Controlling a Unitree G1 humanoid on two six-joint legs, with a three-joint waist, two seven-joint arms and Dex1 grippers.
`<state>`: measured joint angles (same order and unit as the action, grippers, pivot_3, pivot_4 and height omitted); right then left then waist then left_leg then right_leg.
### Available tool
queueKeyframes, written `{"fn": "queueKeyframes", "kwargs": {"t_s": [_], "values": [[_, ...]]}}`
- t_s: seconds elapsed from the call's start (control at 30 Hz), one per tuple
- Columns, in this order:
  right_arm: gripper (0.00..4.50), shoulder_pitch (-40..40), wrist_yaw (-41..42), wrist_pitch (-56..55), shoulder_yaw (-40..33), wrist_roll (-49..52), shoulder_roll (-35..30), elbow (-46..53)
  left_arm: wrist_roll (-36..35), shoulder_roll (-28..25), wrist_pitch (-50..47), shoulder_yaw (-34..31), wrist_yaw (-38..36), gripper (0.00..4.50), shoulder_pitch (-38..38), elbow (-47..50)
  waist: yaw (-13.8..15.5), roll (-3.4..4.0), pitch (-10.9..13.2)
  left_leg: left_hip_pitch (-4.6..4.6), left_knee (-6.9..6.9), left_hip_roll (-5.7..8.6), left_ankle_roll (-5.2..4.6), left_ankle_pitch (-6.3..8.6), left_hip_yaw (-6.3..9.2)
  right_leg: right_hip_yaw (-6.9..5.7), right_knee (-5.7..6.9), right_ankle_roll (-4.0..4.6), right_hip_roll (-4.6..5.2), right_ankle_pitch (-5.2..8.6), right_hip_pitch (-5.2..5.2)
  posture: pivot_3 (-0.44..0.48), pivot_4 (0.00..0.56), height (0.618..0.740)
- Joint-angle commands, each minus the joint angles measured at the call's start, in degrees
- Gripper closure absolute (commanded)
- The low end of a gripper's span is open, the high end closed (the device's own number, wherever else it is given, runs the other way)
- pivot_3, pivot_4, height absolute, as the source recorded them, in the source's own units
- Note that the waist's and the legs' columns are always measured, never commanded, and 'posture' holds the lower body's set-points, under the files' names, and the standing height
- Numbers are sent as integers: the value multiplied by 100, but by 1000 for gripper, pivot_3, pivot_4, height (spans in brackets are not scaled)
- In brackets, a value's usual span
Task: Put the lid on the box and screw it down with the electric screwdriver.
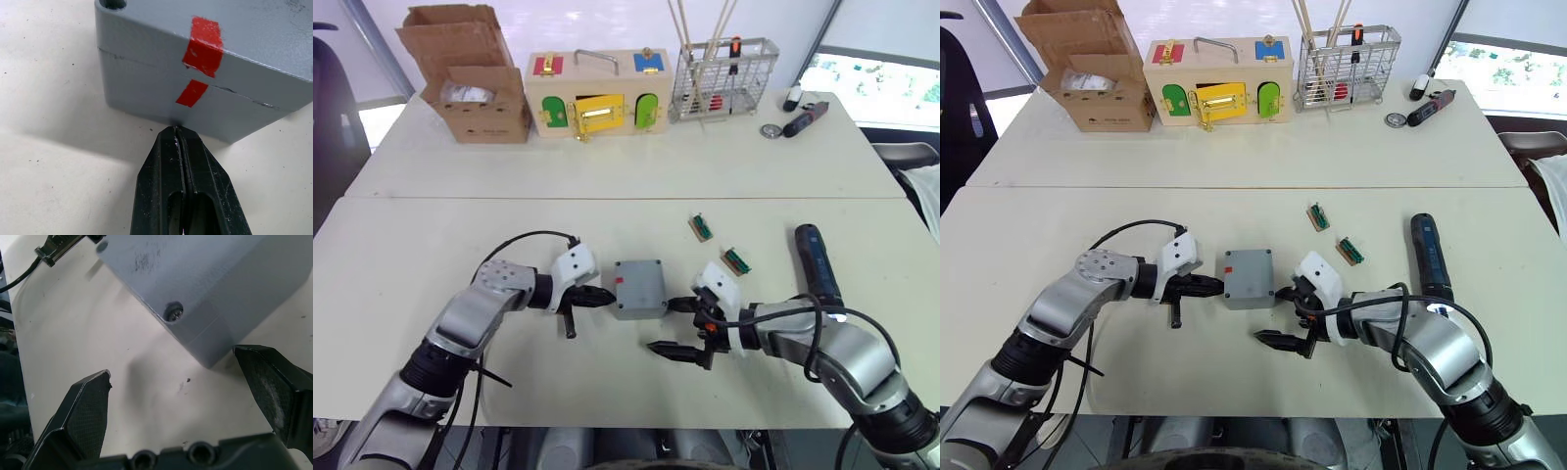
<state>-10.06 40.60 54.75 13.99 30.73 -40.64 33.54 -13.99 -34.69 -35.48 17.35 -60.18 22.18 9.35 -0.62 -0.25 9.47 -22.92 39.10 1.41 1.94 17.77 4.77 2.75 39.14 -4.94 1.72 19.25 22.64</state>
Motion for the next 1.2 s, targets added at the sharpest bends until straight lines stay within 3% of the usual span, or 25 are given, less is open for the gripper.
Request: {"fn": "queueKeyframes", "kwargs": {"t_s": [0.03,0.13,0.23,0.37,0.5,0.73,1.1,1.13,1.2], "values": [[13,-41,35,-63,-21,109,94,240,-2,47,112,85,-46,4500,42,9,0,0,0,1,0,0,0,0,0,0,0,0,0,0,0,0,150,740],[13,-22,-1,7,-287,160,-6,289,-22,-27,82,11,-79,4500,78,-10,3,0,0,2,0,0,0,0,0,0,1,0,0,0,-1,0,150,740],[13,46,-100,299,-1012,505,-143,509,-222,-188,-21,-327,-189,4500,194,-37,6,0,0,0,1,1,0,0,0,0,1,0,1,0,0,0,150,740],[13,-4,-521,977,-2824,1710,105,459,-1583,-59,-1156,-1505,-120,4500,765,218,31,-5,1,-8,4,-1,0,0,7,-6,3,0,0,0,3,0,150,740],[13,-22,-956,1075,-3662,2098,221,325,-1918,-398,-1492,-1467,-264,4500,849,926,-5,2,-4,-17,7,2,-3,2,6,-11,0,-1,4,0,6,0,150,740],[13,359,-1262,-311,-2698,455,58,-160,-1885,-629,-1354,-976,-273,4500,890,1620,-8,3,-5,-15,1,-1,-2,1,-3,-1,5,-1,-2,0,13,0,150,740],[13,441,-1394,-1853,-2097,-727,575,-1244,-1919,-731,-1416,-759,-141,4500,858,1699,-13,3,-5,-14,4,0,-1,0,-7,2,8,-1,-5,0,14,0,150,740],[525,405,-1420,-1948,-2087,-810,621,-1337,-1900,-747,-1389,-744,-147,4500,843,1684,-14,4,-4,-14,4,0,0,0,-7,3,8,-1,-5,0,13,0,150,740],[1078,365,-1418,-2059,-2069,-911,673,-1447,-1886,-773,-1353,-727,-156,4500,823,1665,-13,3,-5,-14,4,0,0,0,-7,3,8,-1,-5,0,14,0,150,740]]}}
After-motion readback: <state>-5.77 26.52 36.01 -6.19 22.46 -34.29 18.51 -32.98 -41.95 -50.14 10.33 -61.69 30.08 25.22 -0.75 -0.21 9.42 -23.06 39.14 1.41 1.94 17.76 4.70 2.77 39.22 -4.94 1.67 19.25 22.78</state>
